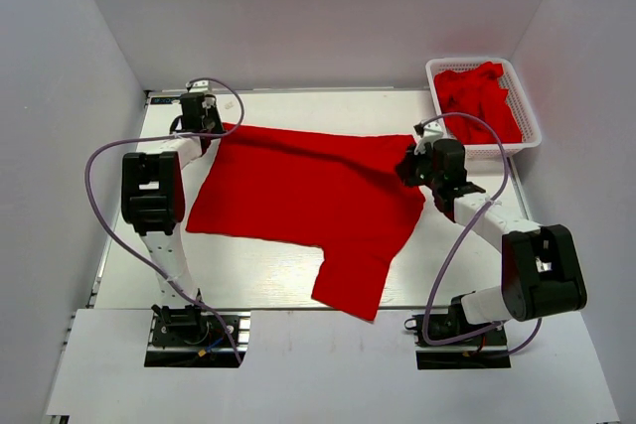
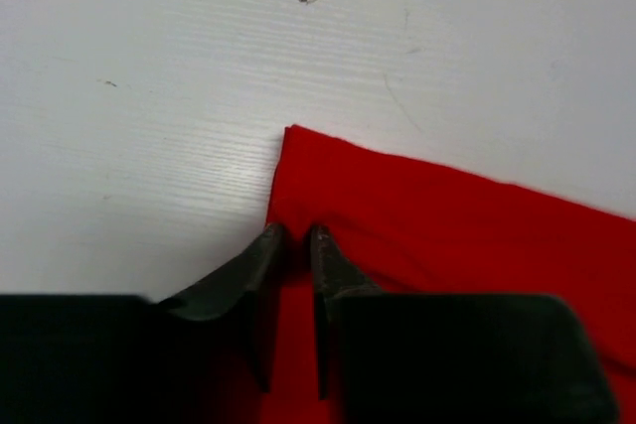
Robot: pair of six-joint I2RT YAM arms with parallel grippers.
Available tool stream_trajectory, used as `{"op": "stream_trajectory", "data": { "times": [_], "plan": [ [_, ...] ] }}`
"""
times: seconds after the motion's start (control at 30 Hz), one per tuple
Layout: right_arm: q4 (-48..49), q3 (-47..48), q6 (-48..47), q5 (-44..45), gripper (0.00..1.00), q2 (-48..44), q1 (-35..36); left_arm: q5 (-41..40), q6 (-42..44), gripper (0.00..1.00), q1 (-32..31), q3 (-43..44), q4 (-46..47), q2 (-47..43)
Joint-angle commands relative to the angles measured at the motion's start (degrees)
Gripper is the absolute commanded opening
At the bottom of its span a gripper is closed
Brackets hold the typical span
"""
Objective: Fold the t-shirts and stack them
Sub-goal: Fold the flattened tshirt in 1/3 of the way
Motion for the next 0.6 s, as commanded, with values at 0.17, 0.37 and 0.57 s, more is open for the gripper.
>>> {"op": "stream_trajectory", "data": {
  "times": [0.17,0.37,0.57],
  "plan": [
    [-8.5,-2.4,-2.1,-10.7,0.43,-0.7,1.4,-9.4,-2.3,0.78,1.6,0.3,-12.3,-7.6],
    [-16.1,-3.1,-2.1,-5.5,0.9,-7.1,1.3,-16.8,-4.4,1.0,2.8,2.2,-18.4,-12.2],
    [-11.8,1.4,2.1,-4.1,0.9,-4.5,1.1,-2.6,-3.3,1.0,2.1,4.2,-14.1,-10.8]
  ]
}}
